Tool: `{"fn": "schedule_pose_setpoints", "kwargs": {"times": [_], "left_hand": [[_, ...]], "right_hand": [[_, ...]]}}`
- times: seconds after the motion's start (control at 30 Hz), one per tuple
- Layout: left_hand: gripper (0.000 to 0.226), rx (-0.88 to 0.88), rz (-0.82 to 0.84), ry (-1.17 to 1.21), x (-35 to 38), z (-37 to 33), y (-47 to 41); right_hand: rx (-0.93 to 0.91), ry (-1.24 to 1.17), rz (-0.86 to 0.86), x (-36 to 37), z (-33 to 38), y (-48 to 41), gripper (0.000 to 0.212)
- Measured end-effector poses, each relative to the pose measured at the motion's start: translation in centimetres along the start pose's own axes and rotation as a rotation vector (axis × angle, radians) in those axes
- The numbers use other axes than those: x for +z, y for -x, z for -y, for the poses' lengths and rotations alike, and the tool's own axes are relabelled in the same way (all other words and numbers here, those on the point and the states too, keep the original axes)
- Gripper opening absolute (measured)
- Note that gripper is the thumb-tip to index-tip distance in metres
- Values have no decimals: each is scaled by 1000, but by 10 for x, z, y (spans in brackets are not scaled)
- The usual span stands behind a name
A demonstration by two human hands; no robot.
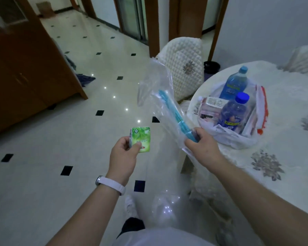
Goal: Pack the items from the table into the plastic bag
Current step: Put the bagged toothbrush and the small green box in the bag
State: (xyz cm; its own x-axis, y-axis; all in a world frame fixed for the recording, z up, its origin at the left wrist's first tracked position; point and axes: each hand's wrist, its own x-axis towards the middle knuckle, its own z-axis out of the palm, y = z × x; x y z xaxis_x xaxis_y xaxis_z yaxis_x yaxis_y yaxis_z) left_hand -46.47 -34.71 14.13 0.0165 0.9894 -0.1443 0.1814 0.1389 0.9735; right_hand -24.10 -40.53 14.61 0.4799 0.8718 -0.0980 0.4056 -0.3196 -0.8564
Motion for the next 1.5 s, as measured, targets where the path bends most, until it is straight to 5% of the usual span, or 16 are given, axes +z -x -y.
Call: {"fn": "schedule_pose_setpoints", "kwargs": {"times": [0.37,0.57,0.93,1.5], "left_hand": [[9,-9,316,-1,21,-12,-208],[9,16,561,-14,70,-32,-294],[10,21,982,-117,210,-54,-316],[11,291,1393,-469,394,-78,-277]], "right_hand": [[218,52,-189,54,56,-129,9],[282,53,-430,56,78,-161,15],[481,-41,-717,9,39,-186,13],[394,-61,-1214,-112,50,-163,8]]}}
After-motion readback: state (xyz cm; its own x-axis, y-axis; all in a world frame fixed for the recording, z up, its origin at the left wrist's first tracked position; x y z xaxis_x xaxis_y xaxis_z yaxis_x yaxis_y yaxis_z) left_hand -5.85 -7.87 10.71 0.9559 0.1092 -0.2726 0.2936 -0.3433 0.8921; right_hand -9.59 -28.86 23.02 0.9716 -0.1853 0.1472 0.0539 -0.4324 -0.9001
